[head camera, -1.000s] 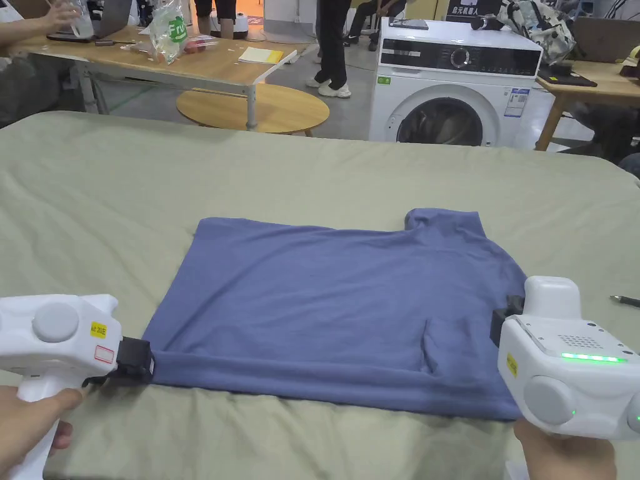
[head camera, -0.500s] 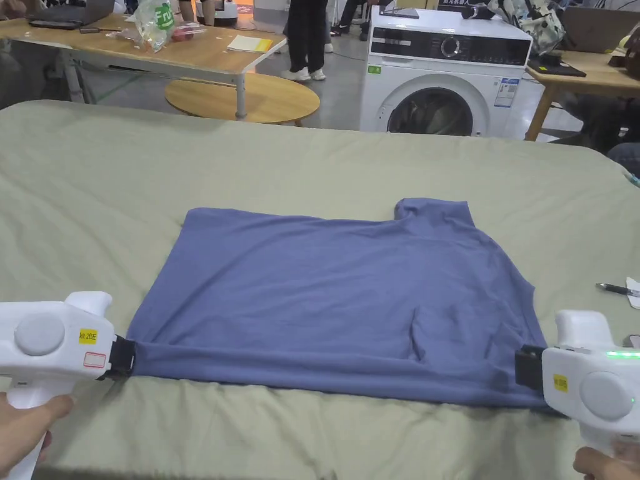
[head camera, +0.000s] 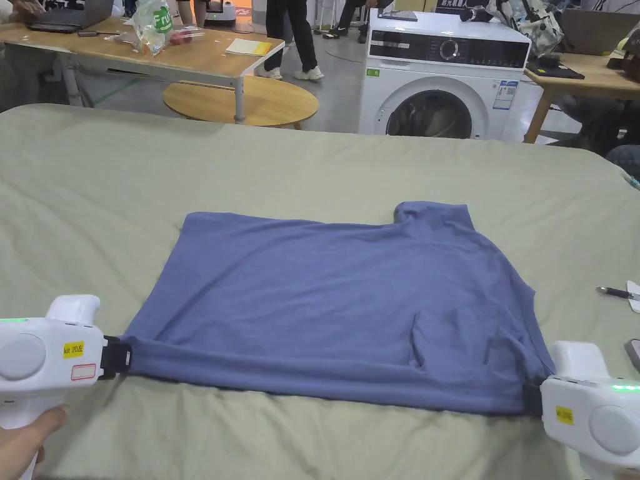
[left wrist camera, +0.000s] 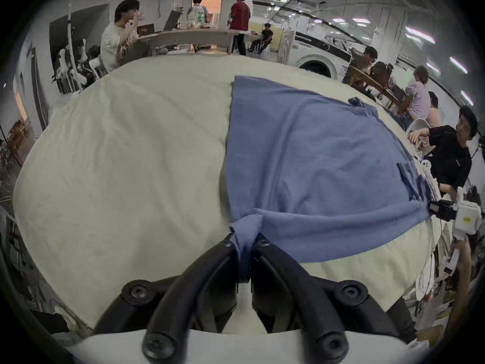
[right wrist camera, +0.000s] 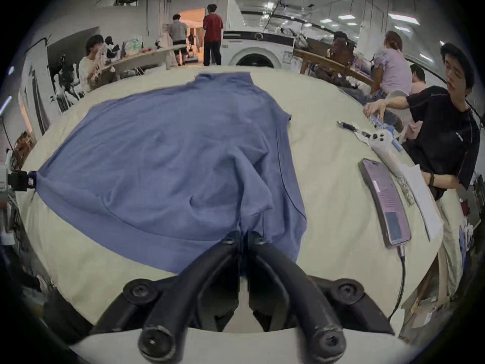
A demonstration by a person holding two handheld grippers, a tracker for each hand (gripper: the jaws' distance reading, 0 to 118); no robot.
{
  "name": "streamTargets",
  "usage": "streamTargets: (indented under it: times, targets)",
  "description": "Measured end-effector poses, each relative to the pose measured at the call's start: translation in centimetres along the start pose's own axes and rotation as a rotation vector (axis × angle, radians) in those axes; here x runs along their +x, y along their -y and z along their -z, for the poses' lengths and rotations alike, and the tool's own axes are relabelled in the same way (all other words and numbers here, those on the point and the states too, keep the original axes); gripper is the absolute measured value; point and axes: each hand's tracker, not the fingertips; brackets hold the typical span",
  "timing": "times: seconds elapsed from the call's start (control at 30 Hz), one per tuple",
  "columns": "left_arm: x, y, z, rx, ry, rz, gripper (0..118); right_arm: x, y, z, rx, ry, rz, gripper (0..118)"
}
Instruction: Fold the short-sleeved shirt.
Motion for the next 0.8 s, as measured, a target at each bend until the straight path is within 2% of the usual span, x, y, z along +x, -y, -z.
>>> streamTargets:
  times: [0.17, 0.3, 0.63, 0.8]
  targets:
    - [0.1, -2.8, -1.8, 0.120, 0.046, -0.031, 2, 1.0, -2.7, -2.3, 0.066, -0.040, 0.052, 1]
    - [0.4, -5.7, -1.8, 0.134, 0.056, -0.032, 2, 1.3, -5.6, -2.3, 0.091, -0.035, 0.065, 1]
    - [-0.6, -12.0, 4.9, 0.062, 0.057, -0.057, 2, 1.7, -11.4, 5.6, 0.030, -0.046, 0.110, 1]
    - [-0.7, -13.2, 8.3, -0.010, 0.042, -0.051, 2, 1.3, -12.6, 9.3, -0.001, -0.037, 0.095, 1]
